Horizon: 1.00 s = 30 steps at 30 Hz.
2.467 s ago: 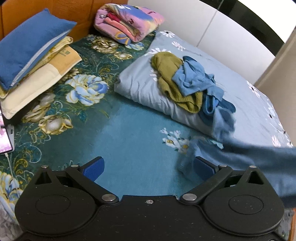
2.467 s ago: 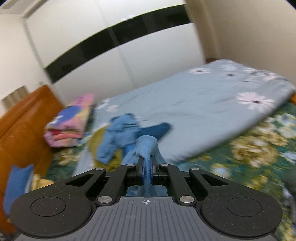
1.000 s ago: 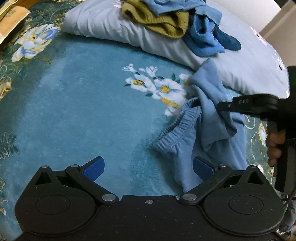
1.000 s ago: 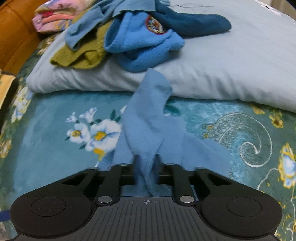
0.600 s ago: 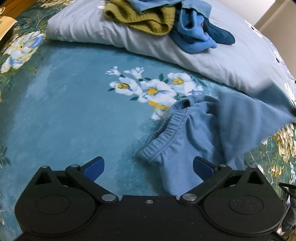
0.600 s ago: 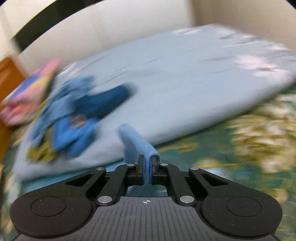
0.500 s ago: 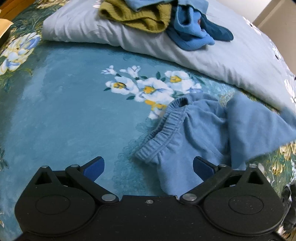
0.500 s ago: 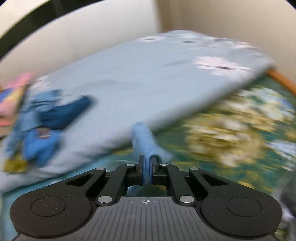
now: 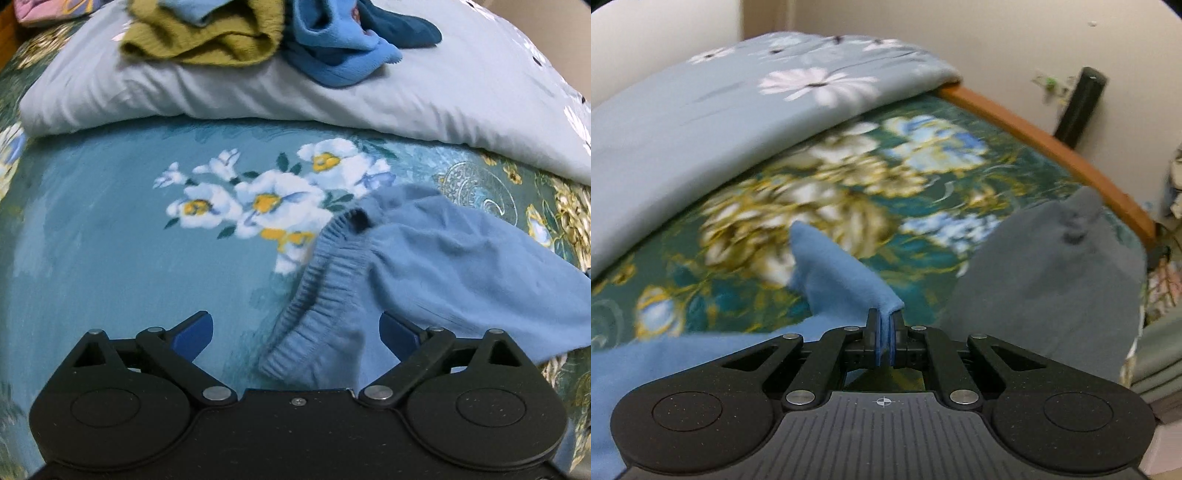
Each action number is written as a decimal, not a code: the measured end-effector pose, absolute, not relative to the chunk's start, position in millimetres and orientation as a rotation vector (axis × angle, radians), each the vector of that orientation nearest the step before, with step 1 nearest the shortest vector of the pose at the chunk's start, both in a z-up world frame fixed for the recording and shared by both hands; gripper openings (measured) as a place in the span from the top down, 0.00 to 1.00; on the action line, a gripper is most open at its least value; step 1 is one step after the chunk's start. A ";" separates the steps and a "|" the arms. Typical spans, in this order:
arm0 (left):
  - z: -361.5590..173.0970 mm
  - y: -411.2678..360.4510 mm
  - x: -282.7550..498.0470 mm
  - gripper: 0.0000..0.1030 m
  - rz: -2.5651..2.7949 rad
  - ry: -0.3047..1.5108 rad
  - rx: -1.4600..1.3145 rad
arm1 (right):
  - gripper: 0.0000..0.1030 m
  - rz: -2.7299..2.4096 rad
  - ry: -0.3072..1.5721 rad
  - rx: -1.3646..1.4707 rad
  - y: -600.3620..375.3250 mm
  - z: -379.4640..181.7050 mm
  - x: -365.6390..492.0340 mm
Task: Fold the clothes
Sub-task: 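Lay the sweatpants on the sheet with the right tool while the left tool approaches the waistband, then grasp the waistband with the left tool while the right tool holds a leg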
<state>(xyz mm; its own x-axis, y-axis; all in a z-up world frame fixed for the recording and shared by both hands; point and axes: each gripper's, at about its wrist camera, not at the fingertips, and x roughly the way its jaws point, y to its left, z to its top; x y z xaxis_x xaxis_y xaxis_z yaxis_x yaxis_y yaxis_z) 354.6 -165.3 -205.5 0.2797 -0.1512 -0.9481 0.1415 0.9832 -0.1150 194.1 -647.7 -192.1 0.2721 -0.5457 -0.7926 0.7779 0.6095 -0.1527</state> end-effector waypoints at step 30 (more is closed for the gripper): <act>-244.8 -221.3 394.4 0.78 -0.471 1.298 0.104 | 0.96 -0.769 0.957 0.382 -636.8 -191.7 203.5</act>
